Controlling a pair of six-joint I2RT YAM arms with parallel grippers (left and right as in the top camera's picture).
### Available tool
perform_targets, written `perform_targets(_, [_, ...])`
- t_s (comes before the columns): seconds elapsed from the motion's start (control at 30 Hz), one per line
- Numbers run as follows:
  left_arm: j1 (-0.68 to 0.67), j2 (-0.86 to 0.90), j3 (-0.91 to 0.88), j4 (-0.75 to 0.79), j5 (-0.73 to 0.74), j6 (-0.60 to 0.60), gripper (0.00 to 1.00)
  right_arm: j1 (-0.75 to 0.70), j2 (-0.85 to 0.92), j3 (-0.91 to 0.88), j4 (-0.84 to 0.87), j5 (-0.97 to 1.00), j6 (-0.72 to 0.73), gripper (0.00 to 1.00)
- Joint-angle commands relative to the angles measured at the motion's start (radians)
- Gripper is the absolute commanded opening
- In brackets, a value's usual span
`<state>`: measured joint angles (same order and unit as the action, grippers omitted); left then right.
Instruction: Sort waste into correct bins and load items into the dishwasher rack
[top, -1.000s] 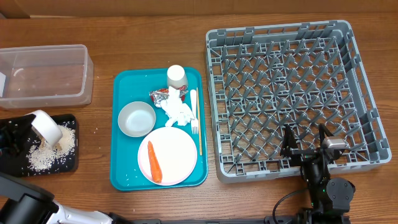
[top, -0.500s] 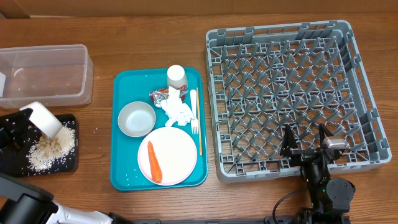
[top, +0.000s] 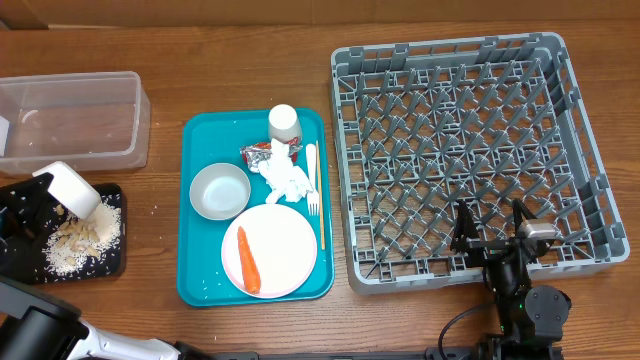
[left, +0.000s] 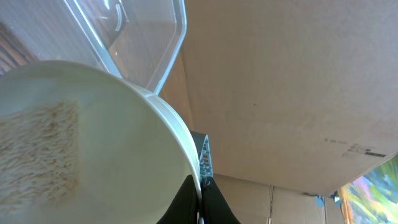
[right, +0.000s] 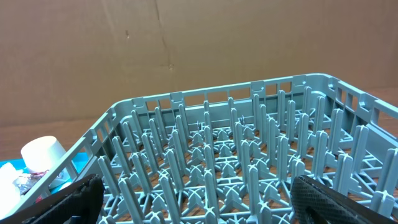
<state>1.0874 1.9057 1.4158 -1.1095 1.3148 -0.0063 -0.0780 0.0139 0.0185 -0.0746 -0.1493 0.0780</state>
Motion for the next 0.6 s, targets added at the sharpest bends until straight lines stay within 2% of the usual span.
perform_targets(0.0, [0.012,0.006,-0.002,0.003,0.04,0.029,0.04,-0.004,-0.011,-0.011,0.005,0.007,-0.004,1.0])
perform_targets(0.1, [0.016,0.007,-0.002,0.003,0.046,0.026,0.04,-0.004,-0.011,-0.011,0.005,0.007,-0.004,1.0])
perform_targets(0.17, [0.019,0.01,-0.002,0.001,0.015,-0.021,0.04,-0.004,-0.011,-0.011,0.005,0.007,-0.004,1.0])
perform_targets(0.27, [0.02,0.01,-0.002,-0.024,-0.003,-0.009,0.04,-0.004,-0.011,-0.011,0.005,0.007,-0.004,1.0])
perform_targets(0.33, [0.021,0.011,-0.002,-0.043,-0.073,-0.079,0.04,-0.004,-0.011,-0.011,0.005,0.007,-0.004,1.0])
perform_targets(0.4, [0.021,0.013,-0.002,-0.077,-0.064,-0.088,0.04,-0.004,-0.011,-0.011,0.005,0.007,-0.004,1.0])
perform_targets(0.57, [0.028,0.014,-0.002,-0.039,-0.046,-0.081,0.04,-0.004,-0.011,-0.011,0.005,0.007,-0.004,1.0])
